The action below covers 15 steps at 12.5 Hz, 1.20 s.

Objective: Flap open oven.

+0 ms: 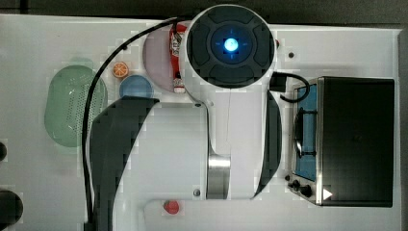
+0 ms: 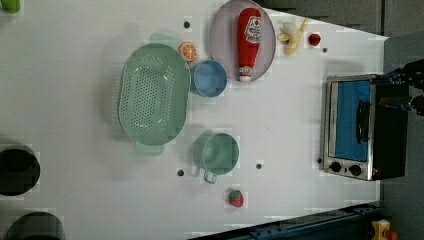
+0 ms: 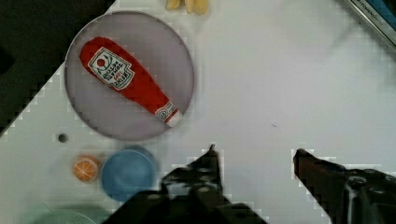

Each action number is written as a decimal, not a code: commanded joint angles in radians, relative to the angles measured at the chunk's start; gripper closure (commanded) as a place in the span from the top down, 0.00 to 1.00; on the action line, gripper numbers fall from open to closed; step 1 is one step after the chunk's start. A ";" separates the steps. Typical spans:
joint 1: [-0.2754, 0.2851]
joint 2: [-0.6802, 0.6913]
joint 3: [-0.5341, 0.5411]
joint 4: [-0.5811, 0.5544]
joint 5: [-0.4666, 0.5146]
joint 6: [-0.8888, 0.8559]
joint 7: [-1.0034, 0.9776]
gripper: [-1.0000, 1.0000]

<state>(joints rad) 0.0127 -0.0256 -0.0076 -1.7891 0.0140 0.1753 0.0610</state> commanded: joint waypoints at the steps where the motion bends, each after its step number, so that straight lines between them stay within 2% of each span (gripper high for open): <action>1: -0.028 -0.286 -0.014 -0.120 -0.040 -0.197 -0.080 0.79; 3: -0.028 -0.286 -0.014 -0.120 -0.040 -0.197 -0.080 1.00; 6: -0.028 -0.286 -0.014 -0.120 -0.040 -0.196 -0.080 1.00; 7: -0.028 -0.286 -0.014 -0.120 -0.040 -0.196 -0.080 0.94; 13: -0.031 -0.285 -0.022 -0.140 -0.041 -0.196 -0.083 0.22; 14: -0.032 -0.282 -0.029 -0.154 -0.041 -0.196 -0.086 0.18; 15: -0.033 -0.277 -0.038 -0.169 -0.042 -0.194 -0.101 0.18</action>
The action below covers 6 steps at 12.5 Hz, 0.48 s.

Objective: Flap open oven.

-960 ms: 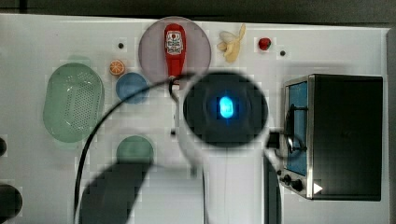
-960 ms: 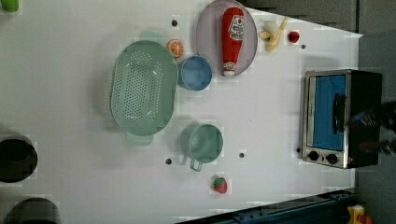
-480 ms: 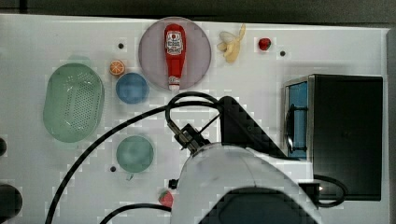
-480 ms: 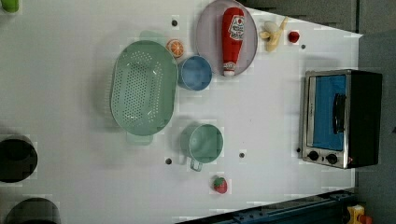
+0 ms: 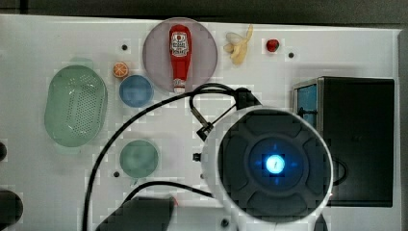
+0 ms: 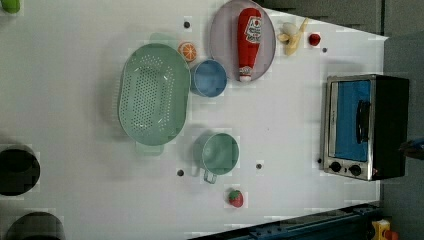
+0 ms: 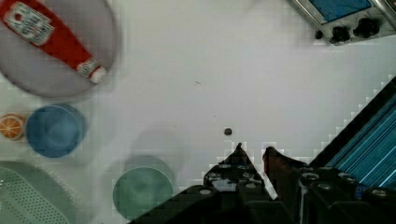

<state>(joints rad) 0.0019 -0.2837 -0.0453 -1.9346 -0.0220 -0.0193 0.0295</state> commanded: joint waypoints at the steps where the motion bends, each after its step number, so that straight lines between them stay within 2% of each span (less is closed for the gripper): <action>1: -0.024 -0.013 -0.011 -0.041 -0.007 0.007 -0.102 0.18; 6: -0.036 0.026 -0.093 -0.152 -0.034 0.169 -0.444 0.18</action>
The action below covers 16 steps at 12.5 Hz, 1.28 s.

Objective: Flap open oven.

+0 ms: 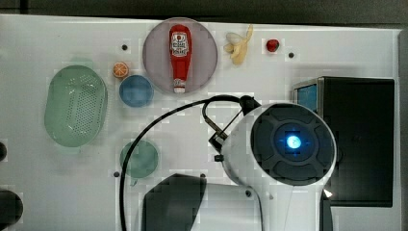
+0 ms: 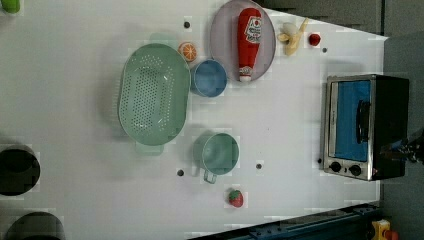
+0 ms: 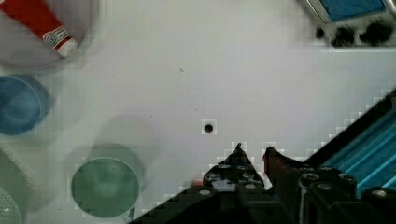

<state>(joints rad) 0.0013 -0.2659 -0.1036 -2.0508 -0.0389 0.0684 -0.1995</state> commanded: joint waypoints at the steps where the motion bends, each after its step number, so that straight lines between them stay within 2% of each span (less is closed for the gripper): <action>1: -0.040 0.016 -0.053 -0.062 -0.039 0.131 -0.288 0.18; 4: -0.055 0.045 -0.119 -0.128 -0.093 0.309 -0.492 0.18; 8: -0.070 0.114 -0.205 -0.167 -0.114 0.495 -0.713 0.18; 16: -0.079 0.306 -0.305 -0.169 -0.118 0.727 -0.784 0.18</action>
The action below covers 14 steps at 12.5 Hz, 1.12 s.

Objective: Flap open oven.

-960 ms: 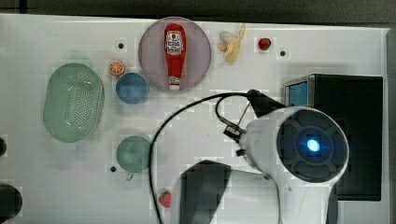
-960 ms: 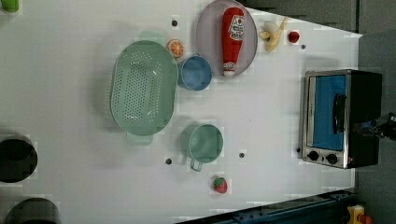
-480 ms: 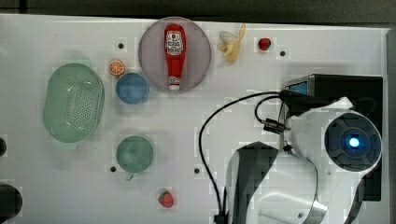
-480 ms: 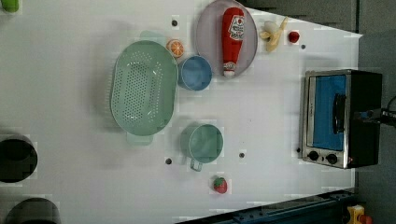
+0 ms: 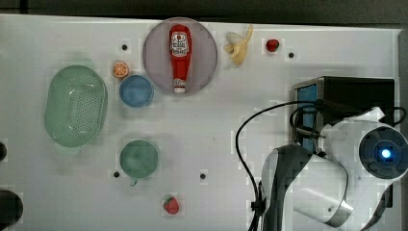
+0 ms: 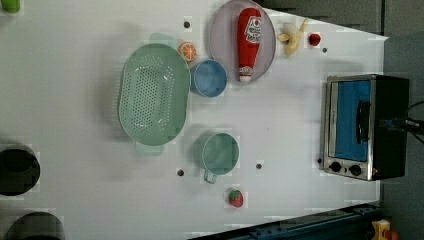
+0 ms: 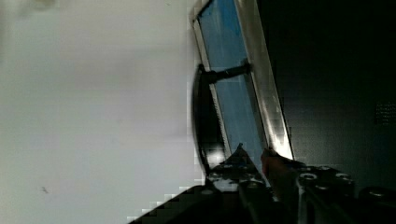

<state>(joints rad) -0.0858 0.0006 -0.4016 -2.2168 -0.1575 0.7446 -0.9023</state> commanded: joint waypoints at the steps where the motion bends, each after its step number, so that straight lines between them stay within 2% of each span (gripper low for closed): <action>1: 0.008 0.058 -0.010 -0.004 0.000 0.063 -0.091 0.18; 10: 0.016 0.162 0.006 -0.004 -0.010 0.124 -0.109 0.18; 12: 0.028 0.164 0.016 -0.005 -0.064 0.116 -0.095 0.18; 14: 0.047 0.166 0.027 -0.005 -0.173 0.108 -0.025 0.18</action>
<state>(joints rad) -0.0782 0.1659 -0.3884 -2.2266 -0.3020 0.8633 -0.9565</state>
